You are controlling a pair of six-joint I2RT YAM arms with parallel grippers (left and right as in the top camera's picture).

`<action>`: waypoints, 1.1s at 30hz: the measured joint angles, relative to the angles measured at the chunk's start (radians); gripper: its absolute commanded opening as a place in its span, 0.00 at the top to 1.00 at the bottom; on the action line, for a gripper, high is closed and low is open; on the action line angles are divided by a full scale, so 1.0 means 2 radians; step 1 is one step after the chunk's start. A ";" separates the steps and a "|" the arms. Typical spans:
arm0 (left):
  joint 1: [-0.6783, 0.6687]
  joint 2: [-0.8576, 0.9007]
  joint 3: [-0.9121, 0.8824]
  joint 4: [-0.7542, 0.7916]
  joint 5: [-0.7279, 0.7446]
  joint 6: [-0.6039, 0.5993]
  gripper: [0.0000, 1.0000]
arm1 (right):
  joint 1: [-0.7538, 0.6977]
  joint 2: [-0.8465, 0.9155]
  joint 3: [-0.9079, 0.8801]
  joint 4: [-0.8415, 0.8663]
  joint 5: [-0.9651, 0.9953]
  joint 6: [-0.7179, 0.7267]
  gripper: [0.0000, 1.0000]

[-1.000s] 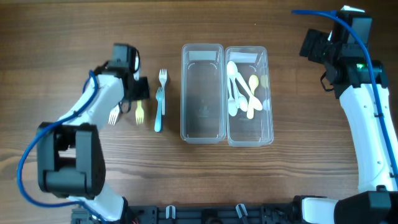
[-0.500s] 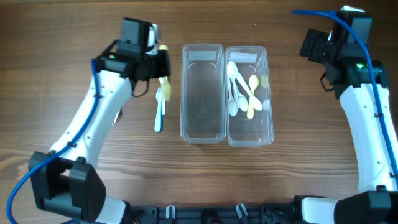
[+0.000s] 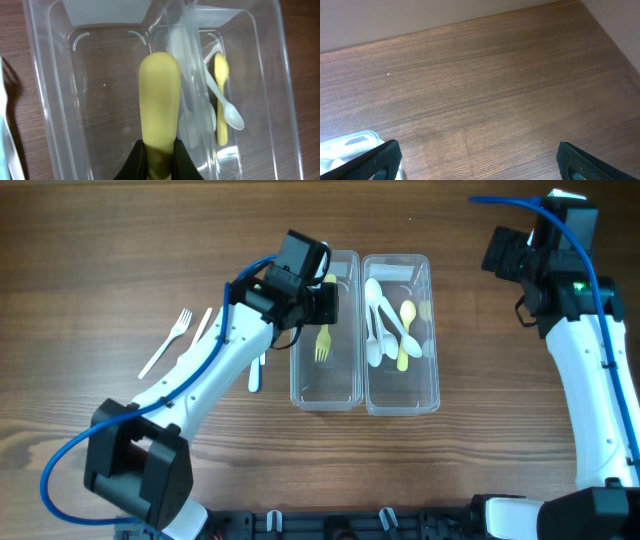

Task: Pack container
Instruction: 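Carry the yellow fork into the left container and release it, then move the left gripper back over the light-blue fork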

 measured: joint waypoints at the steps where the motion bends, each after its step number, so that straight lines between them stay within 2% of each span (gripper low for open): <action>1: 0.000 0.000 0.000 0.000 -0.003 -0.002 0.93 | 0.000 0.000 0.000 0.000 0.000 0.000 0.00; 2: 0.000 0.000 0.000 0.000 -0.005 -0.002 0.88 | 0.000 0.000 0.000 0.000 0.000 0.000 0.00; 3: 0.000 0.000 0.000 0.000 -0.006 -0.002 0.63 | 0.000 0.000 0.000 0.000 0.000 0.000 0.00; 4: 0.000 0.000 0.000 0.000 -0.007 -0.002 0.21 | 0.000 0.000 0.000 0.000 0.000 0.000 0.00; 5: 0.000 0.000 0.000 -0.001 -0.008 -0.005 0.13 | 0.000 0.000 0.000 0.000 0.000 0.000 0.00; 8: 0.000 0.000 0.000 -0.001 -0.009 -0.007 0.01 | 0.000 0.000 0.000 0.000 0.000 0.000 0.00; 16: 0.016 -0.001 0.000 0.004 -0.009 -0.011 0.00 | 0.000 0.000 0.000 0.000 0.000 0.000 0.00; 20: 0.064 -0.018 0.000 -0.026 -0.009 -0.011 0.00 | 0.000 0.000 0.000 0.000 0.000 0.000 0.00; 26: 0.174 -0.081 0.003 -0.132 -0.016 -0.006 0.02 | 0.000 0.000 0.000 0.000 0.000 0.000 0.00; 27: 0.189 -0.088 0.003 -0.158 -0.016 -0.001 0.13 | 0.000 0.000 0.000 0.000 0.000 0.000 0.00; 29: 0.211 -0.090 0.003 -0.196 -0.016 0.001 0.25 | 0.000 0.000 0.000 0.000 0.000 0.000 0.00; 31: 0.224 -0.089 -0.006 -0.203 -0.017 0.006 0.50 | 0.000 0.000 0.000 0.000 0.000 0.000 0.00; 32: 0.229 -0.088 -0.016 -0.200 -0.018 0.009 0.55 | 0.000 0.000 0.000 0.000 0.000 0.000 0.00; 33: 0.229 -0.088 -0.027 -0.191 -0.018 0.009 0.55 | 0.000 0.000 0.000 0.000 0.000 0.000 0.00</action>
